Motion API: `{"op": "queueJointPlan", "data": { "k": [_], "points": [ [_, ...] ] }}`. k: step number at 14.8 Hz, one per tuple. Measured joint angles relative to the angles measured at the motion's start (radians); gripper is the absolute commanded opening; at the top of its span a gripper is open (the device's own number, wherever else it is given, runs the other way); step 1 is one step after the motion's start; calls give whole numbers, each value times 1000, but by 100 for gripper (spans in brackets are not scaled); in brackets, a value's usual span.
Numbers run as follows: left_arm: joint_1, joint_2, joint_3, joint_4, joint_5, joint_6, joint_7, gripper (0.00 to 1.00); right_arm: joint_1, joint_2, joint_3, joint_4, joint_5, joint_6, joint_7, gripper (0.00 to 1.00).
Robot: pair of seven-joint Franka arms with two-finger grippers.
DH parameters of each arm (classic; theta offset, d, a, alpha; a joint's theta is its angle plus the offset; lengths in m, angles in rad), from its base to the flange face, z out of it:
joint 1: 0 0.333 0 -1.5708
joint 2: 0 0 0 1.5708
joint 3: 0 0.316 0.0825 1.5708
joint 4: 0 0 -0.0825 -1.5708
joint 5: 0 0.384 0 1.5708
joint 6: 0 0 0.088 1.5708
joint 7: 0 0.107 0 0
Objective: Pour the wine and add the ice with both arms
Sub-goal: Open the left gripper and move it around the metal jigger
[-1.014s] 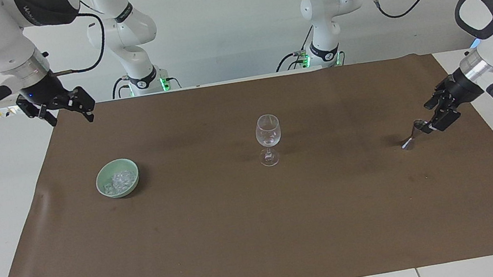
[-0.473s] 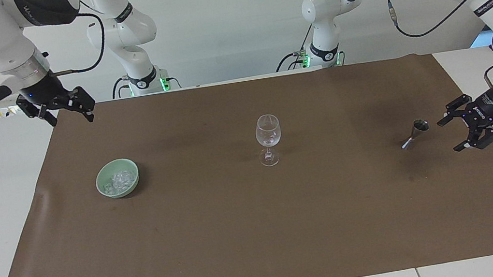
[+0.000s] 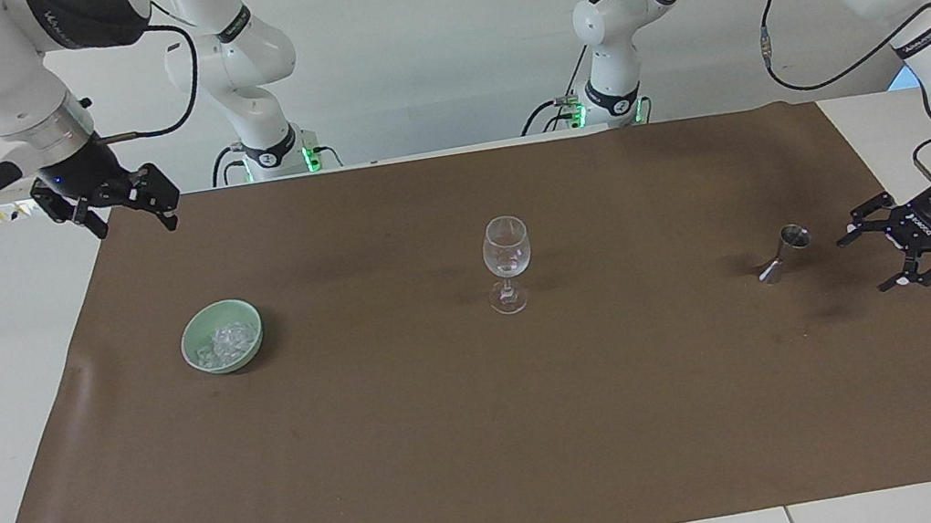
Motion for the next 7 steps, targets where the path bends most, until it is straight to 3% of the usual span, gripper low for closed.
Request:
{"op": "queueJointPlan", "data": {
  "k": [7],
  "points": [
    [57, -67, -1, -226, -59, 30, 149, 100, 0, 0, 0, 0, 0, 0, 0, 100]
  ]
}}
